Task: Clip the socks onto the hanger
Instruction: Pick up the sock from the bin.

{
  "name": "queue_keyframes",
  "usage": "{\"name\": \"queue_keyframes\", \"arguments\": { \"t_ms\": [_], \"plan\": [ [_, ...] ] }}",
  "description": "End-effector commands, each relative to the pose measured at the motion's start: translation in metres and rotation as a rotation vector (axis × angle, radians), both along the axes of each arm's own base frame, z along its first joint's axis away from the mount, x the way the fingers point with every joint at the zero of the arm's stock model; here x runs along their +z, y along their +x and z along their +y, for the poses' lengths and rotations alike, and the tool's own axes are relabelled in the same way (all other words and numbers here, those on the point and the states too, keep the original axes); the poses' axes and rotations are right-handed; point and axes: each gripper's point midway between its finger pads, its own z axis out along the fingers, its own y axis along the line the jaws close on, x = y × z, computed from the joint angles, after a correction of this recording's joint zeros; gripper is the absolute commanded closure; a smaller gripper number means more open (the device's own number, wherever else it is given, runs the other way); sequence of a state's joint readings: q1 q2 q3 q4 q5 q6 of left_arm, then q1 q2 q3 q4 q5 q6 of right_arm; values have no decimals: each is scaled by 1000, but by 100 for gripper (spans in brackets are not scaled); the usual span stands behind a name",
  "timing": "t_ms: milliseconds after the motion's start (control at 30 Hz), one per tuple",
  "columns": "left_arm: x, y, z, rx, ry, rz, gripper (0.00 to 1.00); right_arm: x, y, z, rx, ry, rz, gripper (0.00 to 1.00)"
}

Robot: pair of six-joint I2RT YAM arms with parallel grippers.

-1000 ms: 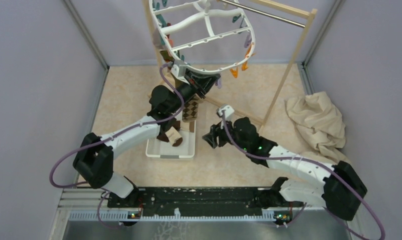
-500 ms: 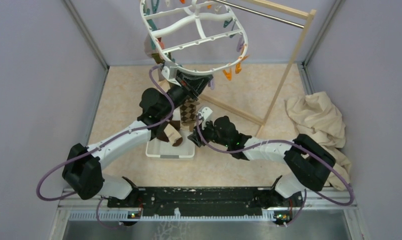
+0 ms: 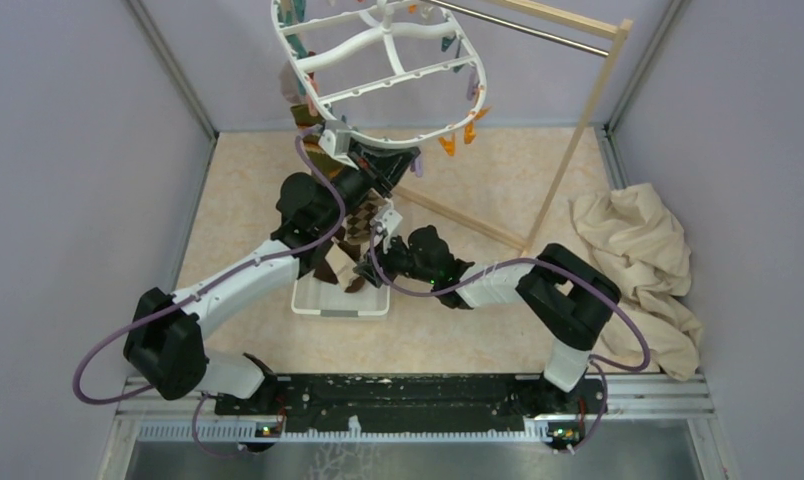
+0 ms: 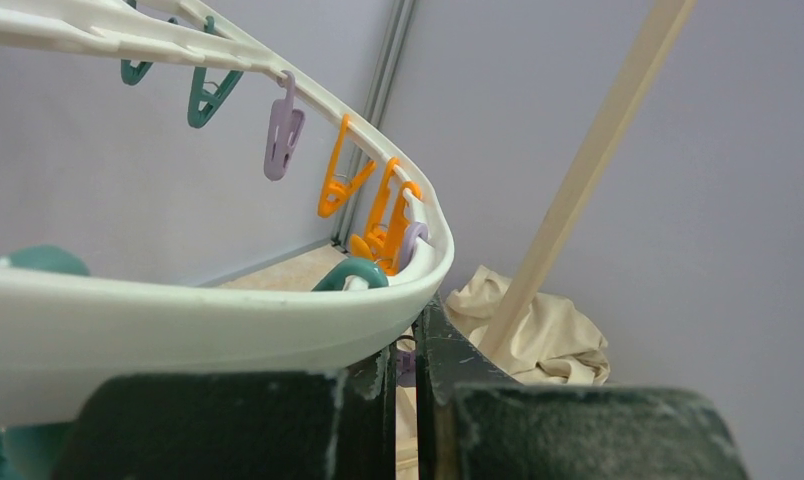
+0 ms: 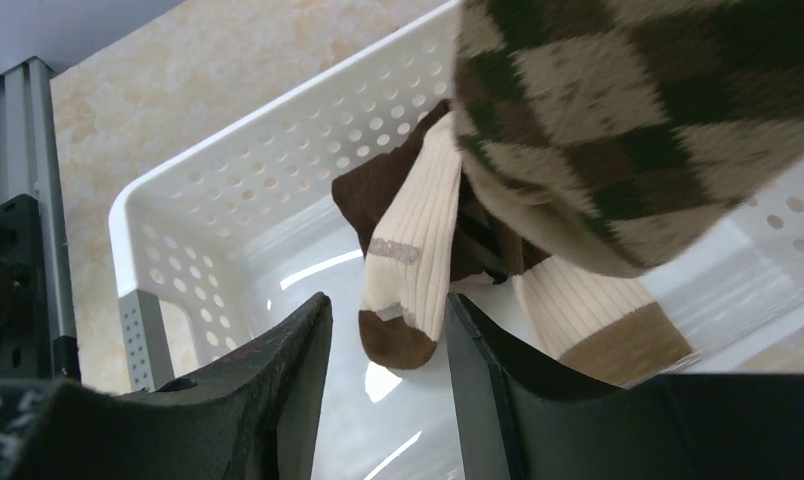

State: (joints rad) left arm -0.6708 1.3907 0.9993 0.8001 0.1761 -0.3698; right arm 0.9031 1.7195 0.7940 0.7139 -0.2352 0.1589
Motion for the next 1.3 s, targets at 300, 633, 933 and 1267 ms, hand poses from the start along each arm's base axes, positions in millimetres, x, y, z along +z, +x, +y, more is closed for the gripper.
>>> {"name": "queue_keyframes", "arguments": {
  "t_ms": [300,633,933,1267],
  "plan": [
    [14,-3,4,-24,30,-5,100,10,6,25,55,52,-23,54],
    [20,-11,7,-41,40,-23,100,-12,17,40,60,4,11,54],
    [18,-14,2,-76,46,-16,100,-40,37,42,-11,-105,41,55],
    [16,-13,-1,-88,51,-8,100,-45,32,48,38,-120,61,89]
  ]
}}
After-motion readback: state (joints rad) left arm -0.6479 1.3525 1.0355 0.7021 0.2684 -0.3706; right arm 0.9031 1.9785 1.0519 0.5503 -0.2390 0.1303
